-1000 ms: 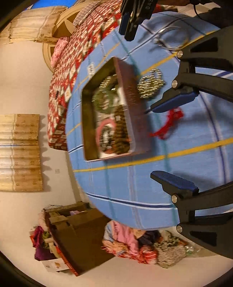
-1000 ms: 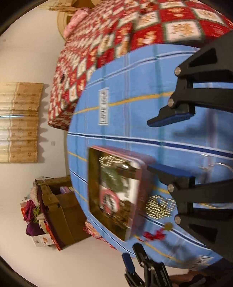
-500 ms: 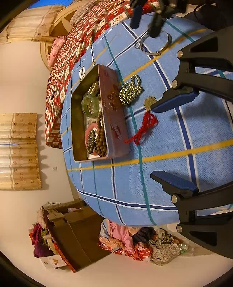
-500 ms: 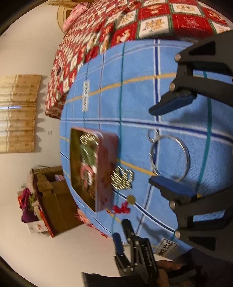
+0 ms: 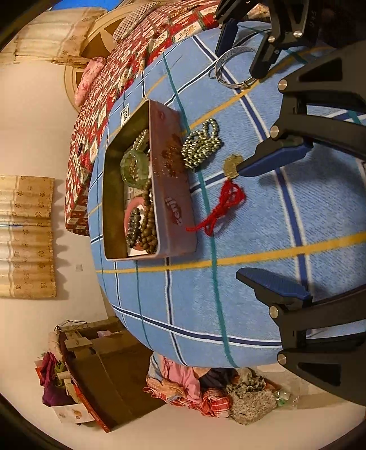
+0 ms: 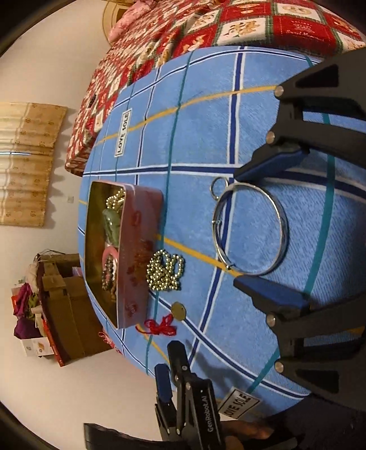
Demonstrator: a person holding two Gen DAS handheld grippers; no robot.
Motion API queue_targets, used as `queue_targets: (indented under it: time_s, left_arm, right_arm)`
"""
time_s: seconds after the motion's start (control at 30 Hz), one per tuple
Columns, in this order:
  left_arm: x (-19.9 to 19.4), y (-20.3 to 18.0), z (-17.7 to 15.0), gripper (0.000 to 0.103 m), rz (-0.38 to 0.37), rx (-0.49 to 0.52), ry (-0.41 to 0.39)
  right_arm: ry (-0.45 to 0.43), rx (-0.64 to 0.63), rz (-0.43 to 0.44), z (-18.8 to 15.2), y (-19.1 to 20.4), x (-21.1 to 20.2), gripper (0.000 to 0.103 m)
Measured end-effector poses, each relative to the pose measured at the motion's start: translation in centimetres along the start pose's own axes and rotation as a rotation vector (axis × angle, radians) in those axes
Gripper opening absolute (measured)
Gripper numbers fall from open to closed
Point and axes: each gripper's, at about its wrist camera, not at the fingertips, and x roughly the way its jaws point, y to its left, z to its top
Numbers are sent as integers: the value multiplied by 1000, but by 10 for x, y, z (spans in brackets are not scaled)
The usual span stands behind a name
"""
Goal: Organize jewelry
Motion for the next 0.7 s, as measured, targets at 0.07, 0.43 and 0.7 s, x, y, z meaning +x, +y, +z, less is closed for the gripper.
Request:
queue_targets:
  time_s: [0.07,0.43,0.7]
  left_arm:
    - [3,0,4,68,-12,-12,-9]
    - [26,-4,13,27,-45,-15,17]
    - [10,-3,8,5,-85,23,-1]
  right_arm:
    - [-18,-3,-6,2,1,-2,70]
    - [-62,8,-8,12,0,-4,70]
    - [-84,23,-5,18,-2,-7,70]
